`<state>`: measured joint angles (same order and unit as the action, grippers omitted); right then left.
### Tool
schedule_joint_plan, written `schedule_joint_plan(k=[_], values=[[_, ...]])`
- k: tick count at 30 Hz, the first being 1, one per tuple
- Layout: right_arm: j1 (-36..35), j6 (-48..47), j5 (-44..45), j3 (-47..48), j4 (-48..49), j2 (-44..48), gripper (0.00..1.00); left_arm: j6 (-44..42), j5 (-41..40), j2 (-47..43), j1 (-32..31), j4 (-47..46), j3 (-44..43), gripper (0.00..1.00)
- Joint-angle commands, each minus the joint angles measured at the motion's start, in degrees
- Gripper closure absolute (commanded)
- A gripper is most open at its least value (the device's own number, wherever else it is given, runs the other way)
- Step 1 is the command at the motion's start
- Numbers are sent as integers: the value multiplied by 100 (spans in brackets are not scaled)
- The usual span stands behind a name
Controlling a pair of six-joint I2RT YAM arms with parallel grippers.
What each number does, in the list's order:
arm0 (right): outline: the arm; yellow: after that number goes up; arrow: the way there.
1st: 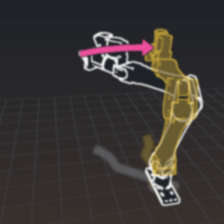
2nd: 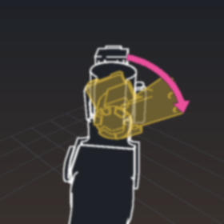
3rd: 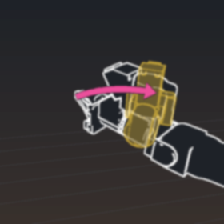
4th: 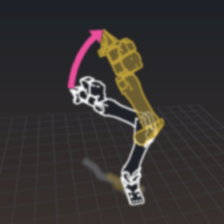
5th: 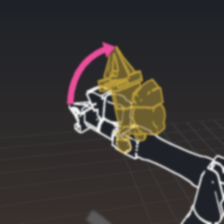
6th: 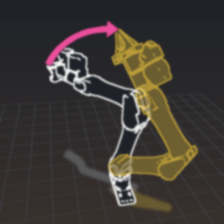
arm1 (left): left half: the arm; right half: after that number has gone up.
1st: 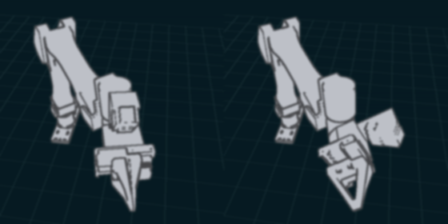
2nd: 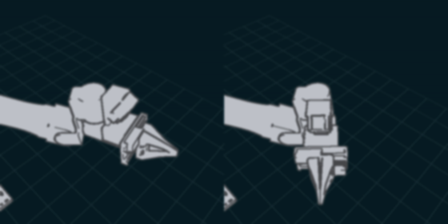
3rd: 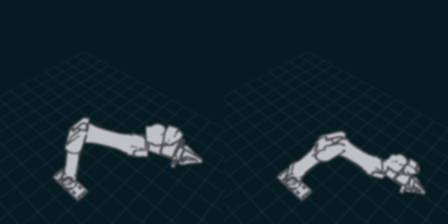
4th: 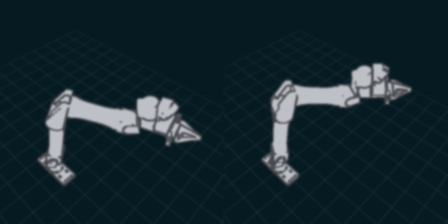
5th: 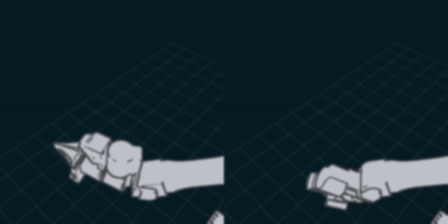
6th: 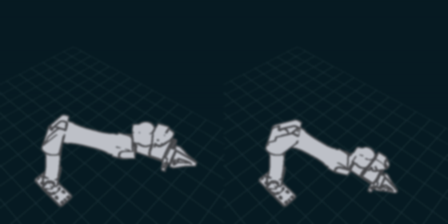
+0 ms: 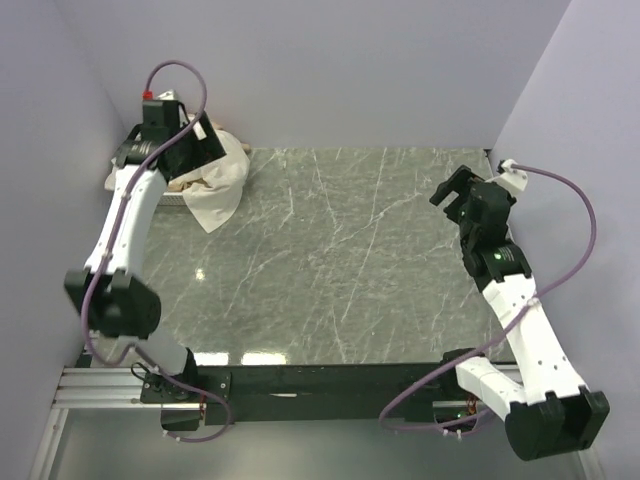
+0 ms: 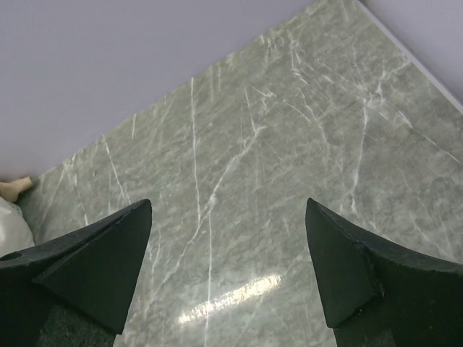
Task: Fold and stack the t-shirts
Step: Grab the tshirt from the pile
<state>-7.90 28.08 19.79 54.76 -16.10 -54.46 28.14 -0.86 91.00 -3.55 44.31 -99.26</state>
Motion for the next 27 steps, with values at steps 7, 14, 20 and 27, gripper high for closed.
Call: schedule_joint_plan(k=[7, 14, 20, 27], values=[[8, -180, 8, 808, 924, -1286, 7, 367, -1336, 1420, 100, -308, -1236, 0], [113, -250, -248, 1080, 1135, -1936, 7, 745, -2102, 2140, 320, -503, -1508, 1], [166, -215, -493, 1274, 1100, -2191, 7, 833, -2101, 2887, 610, -758, -1850, 0], [175, -145, -740, 1379, 977, -2280, 9, 456, -1752, 3301, 636, -1214, -1974, 13]])
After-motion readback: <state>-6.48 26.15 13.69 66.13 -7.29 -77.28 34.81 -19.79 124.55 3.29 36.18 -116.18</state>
